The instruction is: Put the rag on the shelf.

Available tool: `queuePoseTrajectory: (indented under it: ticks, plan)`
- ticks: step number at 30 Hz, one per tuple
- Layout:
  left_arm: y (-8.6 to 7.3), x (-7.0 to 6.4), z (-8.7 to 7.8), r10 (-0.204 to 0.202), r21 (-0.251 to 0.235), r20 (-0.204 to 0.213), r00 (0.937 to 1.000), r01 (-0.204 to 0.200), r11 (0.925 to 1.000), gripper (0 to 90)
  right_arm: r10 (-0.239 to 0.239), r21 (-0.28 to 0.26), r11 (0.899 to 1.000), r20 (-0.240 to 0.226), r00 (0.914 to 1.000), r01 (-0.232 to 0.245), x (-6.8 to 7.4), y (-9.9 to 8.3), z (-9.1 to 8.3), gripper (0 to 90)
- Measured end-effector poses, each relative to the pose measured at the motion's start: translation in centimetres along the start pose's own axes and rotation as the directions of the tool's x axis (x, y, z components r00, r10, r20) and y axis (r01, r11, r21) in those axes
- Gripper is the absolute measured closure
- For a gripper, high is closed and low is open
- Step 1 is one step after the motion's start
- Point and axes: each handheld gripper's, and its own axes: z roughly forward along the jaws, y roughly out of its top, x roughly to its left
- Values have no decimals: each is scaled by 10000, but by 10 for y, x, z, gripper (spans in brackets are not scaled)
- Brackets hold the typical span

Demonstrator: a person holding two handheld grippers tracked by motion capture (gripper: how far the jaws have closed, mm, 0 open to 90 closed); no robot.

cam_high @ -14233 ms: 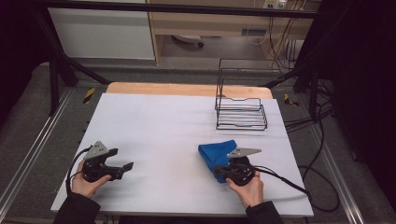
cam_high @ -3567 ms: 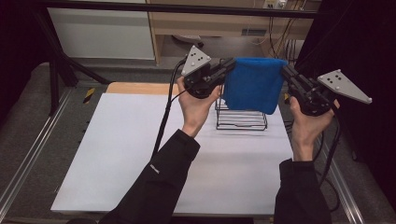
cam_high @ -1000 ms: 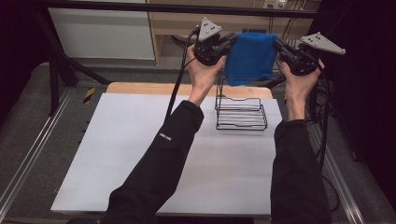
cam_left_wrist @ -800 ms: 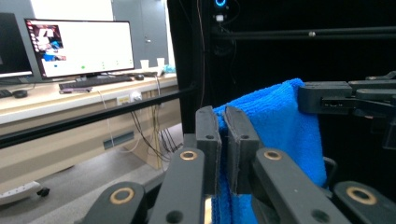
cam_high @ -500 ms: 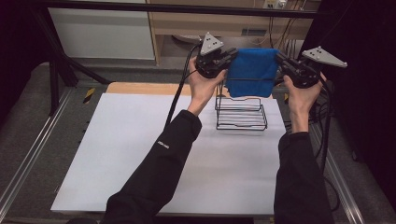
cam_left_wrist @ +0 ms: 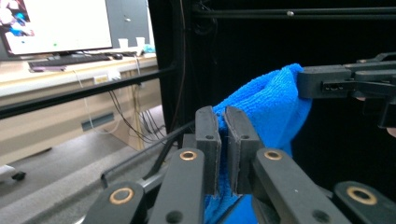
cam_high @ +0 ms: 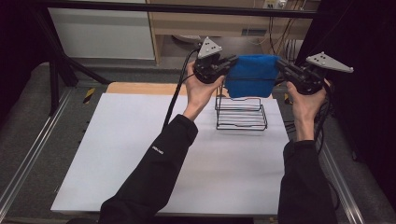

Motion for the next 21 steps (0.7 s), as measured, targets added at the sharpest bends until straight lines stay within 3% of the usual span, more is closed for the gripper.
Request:
queuePoseTrajectory:
  ticks: [3, 6, 12, 16, 21]
  plan:
    - [-2, -3, -1, 12, 285, 273, 9996, -20, 9996, 844, -101, 274, 9996, 34, 9999, 100, 1, -1, -4, 852]
    - [-2, -6, -3, 199, 525, 296, 9994, -214, 9984, 842, -52, 500, 9987, -90, 9999, 56, 0, -1, -8, 850]
    - [-5, -12, -6, 196, 949, 317, 9993, -225, 9952, 840, -18, 1016, 9948, -335, 9994, 52, 2, -1, -15, 846]
    - [-11, -14, -7, 99, 1302, 487, 9988, -162, 9914, 835, -39, 1393, 9902, -474, 9989, 105, 5, -5, -15, 845]
    - [-19, -17, -5, 253, 1622, 535, 9982, -337, 9862, 830, -18, 1802, 9836, -480, 9988, 104, 5, -13, -12, 845]
